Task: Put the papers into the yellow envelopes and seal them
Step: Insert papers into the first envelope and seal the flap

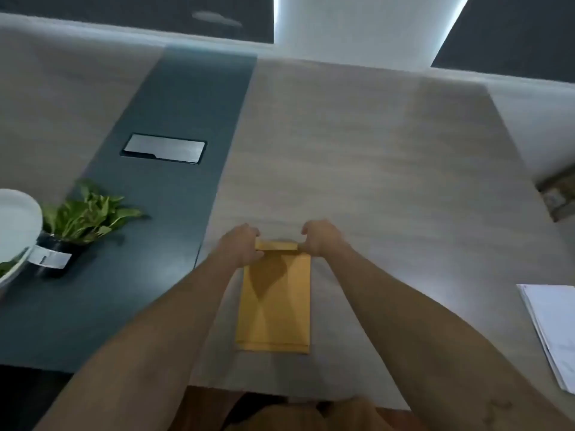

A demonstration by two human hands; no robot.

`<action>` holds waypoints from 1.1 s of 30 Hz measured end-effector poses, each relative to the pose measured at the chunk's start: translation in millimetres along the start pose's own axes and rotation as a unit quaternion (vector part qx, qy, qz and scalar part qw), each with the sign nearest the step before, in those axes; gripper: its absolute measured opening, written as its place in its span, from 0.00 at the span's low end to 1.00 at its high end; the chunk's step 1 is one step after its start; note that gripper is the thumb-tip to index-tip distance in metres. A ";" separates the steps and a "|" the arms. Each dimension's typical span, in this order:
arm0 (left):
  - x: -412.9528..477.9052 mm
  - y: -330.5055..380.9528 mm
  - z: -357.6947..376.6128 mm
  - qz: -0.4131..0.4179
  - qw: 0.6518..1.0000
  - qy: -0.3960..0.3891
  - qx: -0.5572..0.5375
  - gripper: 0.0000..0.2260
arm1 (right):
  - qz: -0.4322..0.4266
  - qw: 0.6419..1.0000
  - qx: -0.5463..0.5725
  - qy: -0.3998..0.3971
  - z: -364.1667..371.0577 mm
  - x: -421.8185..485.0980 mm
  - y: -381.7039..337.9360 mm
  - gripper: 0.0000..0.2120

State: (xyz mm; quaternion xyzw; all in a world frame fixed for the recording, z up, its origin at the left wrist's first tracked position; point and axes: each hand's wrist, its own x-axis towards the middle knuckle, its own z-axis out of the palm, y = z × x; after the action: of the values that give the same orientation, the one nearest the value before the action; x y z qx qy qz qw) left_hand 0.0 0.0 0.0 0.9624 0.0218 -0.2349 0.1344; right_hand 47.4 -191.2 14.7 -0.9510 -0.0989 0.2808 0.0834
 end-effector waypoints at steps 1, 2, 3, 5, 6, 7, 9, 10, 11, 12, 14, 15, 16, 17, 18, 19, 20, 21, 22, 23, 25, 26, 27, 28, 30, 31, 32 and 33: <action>2.3 -0.6 1.8 0.005 1.000 0.004 0.009 0.24 | 0.009 1.000 -0.009 -0.007 2.5 -0.4 -0.7 0.21; 5.4 -2.6 3.6 0.009 1.000 0.022 0.010 0.22 | 0.014 1.000 -0.006 0.007 5.6 0.7 0.0 0.21; 6.7 -4.1 8.2 0.011 0.999 0.031 0.018 0.19 | 0.021 1.000 -0.008 0.011 11.2 0.0 1.6 0.20; 10.8 -5.0 12.8 0.017 0.998 0.038 0.048 0.17 | 0.023 0.999 -0.012 0.021 19.4 0.4 1.9 0.17; 12.0 -4.6 14.2 0.017 0.997 0.042 0.059 0.17 | 0.021 0.999 -0.009 0.027 22.0 0.3 2.1 0.16; 13.4 -5.7 15.6 0.016 0.996 0.049 0.066 0.17 | 0.019 0.999 -0.004 0.036 24.1 0.3 2.8 0.14; 20.0 -10.1 18.7 0.012 0.997 0.055 0.061 0.18 | 0.026 0.998 -0.004 0.049 27.4 2.3 3.6 0.13; 21.5 -11.7 21.2 0.010 0.997 0.058 0.054 0.17 | 0.029 0.998 -0.004 0.053 29.2 2.4 3.6 0.15; 23.7 -13.5 23.3 0.010 0.997 0.063 0.047 0.17 | 0.034 0.998 -0.002 0.060 30.9 2.6 4.0 0.16; 25.4 -15.3 23.9 0.010 0.997 0.067 0.037 0.17 | 0.039 0.997 0.004 0.067 31.7 2.9 4.2 0.17; 29.9 -18.9 24.2 0.009 0.997 0.074 0.006 0.16 | 0.047 0.995 0.028 0.081 33.0 4.9 6.6 0.16; 32.3 -19.6 23.6 0.011 0.997 0.076 -0.007 0.16 | 0.053 0.994 0.042 0.086 33.0 6.0 8.3 0.16; 33.8 -19.3 22.4 0.012 0.997 0.076 -0.017 0.15 | 0.060 0.993 0.058 0.088 32.6 6.7 10.2 0.15; 35.8 -18.4 20.8 0.019 0.997 0.077 -0.022 0.15 | 0.067 0.991 0.074 0.091 32.4 7.6 12.7 0.15; 36.8 -16.1 18.5 0.026 0.996 0.078 -0.028 0.14 | 0.074 0.989 0.089 0.094 31.3 7.5 15.5 0.14; 38.0 -12.9 16.8 0.032 0.996 0.078 -0.035 0.13 | 0.081 0.987 0.105 0.097 30.0 6.6 18.8 0.13; 38.6 -8.0 14.2 0.035 0.996 0.075 -0.046 0.13 | 0.085 0.985 0.116 0.097 28.3 5.3 23.0 0.13; 40.7 -2.9 11.4 0.040 0.995 0.072 -0.050 0.12 | 0.088 0.983 0.129 0.100 25.5 3.9 27.7 0.12; 41.9 2.6 8.9 0.043 0.995 0.068 -0.053 0.12 | 0.092 0.980 0.142 0.102 23.4 2.5 32.8 0.11; 43.0 9.8 6.8 0.049 0.995 0.064 -0.052 0.12 | 0.097 0.976 0.160 0.108 20.7 -0.1 38.9 0.11; 45.0 28.1 3.6 0.072 0.995 0.049 -0.050 0.13 | 0.113 0.968 0.192 0.119 15.0 -8.4 55.7 0.10; 45.6 37.2 3.2 0.082 0.995 0.040 -0.051 0.14 | 0.120 0.964 0.202 0.124 13.2 -12.6 64.5 0.10; 47.4 50.4 3.1 0.094 0.994 0.033 -0.050 0.14 | 0.128 0.960 0.210 0.132 11.4 -18.4 76.8 0.10; 48.0 60.3 4.2 0.101 0.993 0.024 -0.053 0.15 | 0.134 0.957 0.217 0.137 10.6 -23.4 86.7 0.11; 49.3 84.7 8.2 0.124 0.991 0.010 -0.059 0.15 | 0.150 0.950 0.233 0.147 9.1 -35.7 108.2 0.10; 49.9 98.5 12.1 0.137 0.989 0.002 -0.061 0.14 | 0.162 0.943 0.246 0.152 9.1 -42.9 120.8 0.10; 50.3 113.5 16.0 0.146 0.987 -0.009 -0.065 0.14 | 0.174 0.937 0.261 0.157 9.5 -50.8 133.8 0.09; 51.3 125.2 20.5 0.153 0.986 -0.018 -0.069 0.14 | 0.185 0.931 0.272 0.161 10.2 -57.2 144.6 0.09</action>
State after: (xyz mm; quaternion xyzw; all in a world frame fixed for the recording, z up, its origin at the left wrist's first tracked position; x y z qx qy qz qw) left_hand 49.6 -127.1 -9.9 0.9384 -0.1118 -0.2269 0.2354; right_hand 15.2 -343.3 4.9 -0.9259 0.1740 0.1506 0.2997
